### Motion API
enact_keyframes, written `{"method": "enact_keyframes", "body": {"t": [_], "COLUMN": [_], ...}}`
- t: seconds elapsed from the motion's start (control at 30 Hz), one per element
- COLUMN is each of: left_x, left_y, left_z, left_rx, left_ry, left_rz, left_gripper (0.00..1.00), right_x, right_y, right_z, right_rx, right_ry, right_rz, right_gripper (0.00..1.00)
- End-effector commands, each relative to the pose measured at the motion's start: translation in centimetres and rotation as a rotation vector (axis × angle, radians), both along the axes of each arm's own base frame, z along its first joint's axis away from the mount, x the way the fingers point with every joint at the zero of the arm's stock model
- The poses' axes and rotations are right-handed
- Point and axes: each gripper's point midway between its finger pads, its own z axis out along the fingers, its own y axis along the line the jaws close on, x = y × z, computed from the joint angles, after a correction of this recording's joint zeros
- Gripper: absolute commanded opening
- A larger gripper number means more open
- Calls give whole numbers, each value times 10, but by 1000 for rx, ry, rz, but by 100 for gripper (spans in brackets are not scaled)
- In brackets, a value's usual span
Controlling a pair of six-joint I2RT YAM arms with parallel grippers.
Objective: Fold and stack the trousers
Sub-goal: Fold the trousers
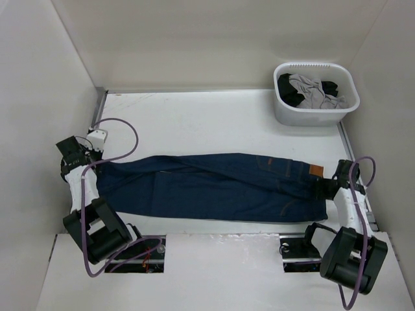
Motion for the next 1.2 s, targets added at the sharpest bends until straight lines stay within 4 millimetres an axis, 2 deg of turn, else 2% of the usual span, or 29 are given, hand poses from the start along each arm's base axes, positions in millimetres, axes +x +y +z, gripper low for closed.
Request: {"method": "enact_keyframes", "body": {"t": [0.0, 0.17, 0.2, 0.27, 0.3, 0.37, 0.53, 0.63, 0.77, 0.87, 0.93, 1.03, 1.07, 1.17], "left_x": [27, 56, 59, 61, 61, 59, 43, 28, 5, -19, -45, -89, -104, -114], "left_y": [22, 41, 45, 48, 48, 47, 43, 37, 26, 9, -4, -19, -25, -28], "left_z": [52, 115, 126, 144, 149, 152, 128, 108, 79, 41, 13, -18, -25, -11], "left_rx": [67, 164, 176, 196, 201, 211, 218, 220, 212, 206, 206, 201, 196, 217], "left_ry": [-157, -335, -367, -407, -416, -419, -381, -339, -265, -116, 24, 254, 328, 404], "left_rz": [28, 46, 54, 63, 63, 62, 81, 97, 101, 33, -46, -157, -202, -310], "left_gripper": [2, 2, 2, 2, 2, 2, 2, 2, 3, 8, 12, 19, 21, 28], "right_x": [30, 77, 79, 68, 58, 35, -15, -40, -66, -71, -71, -69, -68, -66], "right_y": [-20, -46, -48, -48, -48, -43, -16, -2, 7, 15, 18, 17, 17, 14], "right_z": [46, 159, 180, 201, 201, 182, 95, 67, 60, 59, 57, 60, 62, 66], "right_rx": [-118, -388, -450, -514, -521, -503, -306, -220, -215, -205, -199, -200, -203, -230], "right_ry": [-140, -319, -343, -356, -354, -323, -234, -185, -145, -136, -130, -125, -123, -122], "right_rz": [53, 207, 226, 230, 221, 196, 121, 70, 41, 72, 89, 99, 103, 127], "right_gripper": [0, 0, 0, 0, 0, 0, 0, 0, 0, 0, 0, 0, 0, 0]}}
